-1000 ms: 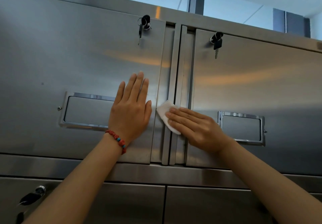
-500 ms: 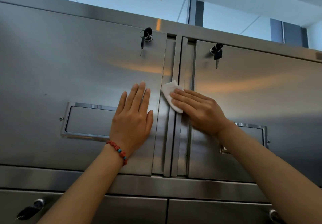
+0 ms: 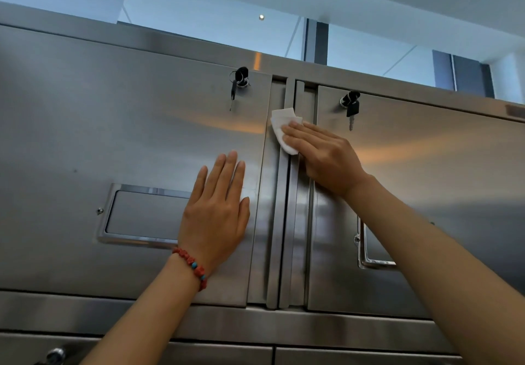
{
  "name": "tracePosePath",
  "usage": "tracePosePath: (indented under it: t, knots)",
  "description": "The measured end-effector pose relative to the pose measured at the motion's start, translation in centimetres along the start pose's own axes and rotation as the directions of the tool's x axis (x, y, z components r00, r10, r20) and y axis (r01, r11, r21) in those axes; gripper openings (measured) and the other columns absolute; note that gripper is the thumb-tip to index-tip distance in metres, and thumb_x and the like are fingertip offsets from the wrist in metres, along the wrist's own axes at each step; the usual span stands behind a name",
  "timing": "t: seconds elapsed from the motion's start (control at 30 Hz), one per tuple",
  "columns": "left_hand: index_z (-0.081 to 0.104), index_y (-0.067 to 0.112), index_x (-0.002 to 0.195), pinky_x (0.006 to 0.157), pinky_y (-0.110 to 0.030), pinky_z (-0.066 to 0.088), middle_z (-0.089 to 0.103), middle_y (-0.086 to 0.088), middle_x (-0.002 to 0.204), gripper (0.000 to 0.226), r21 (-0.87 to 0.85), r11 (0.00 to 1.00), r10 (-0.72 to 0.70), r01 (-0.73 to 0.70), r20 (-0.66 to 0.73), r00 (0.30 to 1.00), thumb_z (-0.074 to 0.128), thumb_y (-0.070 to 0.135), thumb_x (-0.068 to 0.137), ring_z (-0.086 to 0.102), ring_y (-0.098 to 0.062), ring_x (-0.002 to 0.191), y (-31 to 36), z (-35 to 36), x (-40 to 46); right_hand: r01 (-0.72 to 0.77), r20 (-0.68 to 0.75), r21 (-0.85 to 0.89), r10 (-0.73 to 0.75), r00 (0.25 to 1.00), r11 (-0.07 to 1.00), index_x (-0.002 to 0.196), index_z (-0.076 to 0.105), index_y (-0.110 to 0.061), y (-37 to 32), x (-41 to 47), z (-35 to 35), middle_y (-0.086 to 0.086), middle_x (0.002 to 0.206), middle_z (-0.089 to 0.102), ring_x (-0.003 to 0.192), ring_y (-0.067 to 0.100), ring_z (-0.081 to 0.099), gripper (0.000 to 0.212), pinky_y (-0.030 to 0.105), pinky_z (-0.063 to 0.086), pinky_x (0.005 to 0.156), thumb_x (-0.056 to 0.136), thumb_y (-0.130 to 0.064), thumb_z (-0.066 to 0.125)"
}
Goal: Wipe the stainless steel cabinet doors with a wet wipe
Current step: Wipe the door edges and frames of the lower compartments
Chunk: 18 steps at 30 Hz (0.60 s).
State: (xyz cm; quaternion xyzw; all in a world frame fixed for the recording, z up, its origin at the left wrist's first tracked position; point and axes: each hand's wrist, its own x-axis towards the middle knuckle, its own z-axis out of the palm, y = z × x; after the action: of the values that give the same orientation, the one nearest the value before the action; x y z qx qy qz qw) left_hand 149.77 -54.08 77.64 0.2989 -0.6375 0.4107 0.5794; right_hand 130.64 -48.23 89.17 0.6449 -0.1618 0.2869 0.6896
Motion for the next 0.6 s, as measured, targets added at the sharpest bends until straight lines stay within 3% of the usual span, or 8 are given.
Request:
tracePosePath:
  t: [0.6]
  knots:
    - [0.041, -0.001, 0.136, 0.107, -0.052, 0.032, 0.036, -0.020, 0.144, 0.055, 0.004, 1.000, -0.006, 0.006, 0.003, 1.000, 0.028, 0.030, 0.094, 0.034, -0.033, 0.134, 0.0, 0.2, 0.0, -0.115, -0.012, -0.018, 0.115, 0.993, 0.993, 0.101, 0.069, 0.008, 0.3, 1.0, 1.0, 0.023, 0.110, 0.066, 0.103, 0.035, 0.064, 0.031, 0.047, 0.053, 0.088, 0.072, 0.016, 0.063]
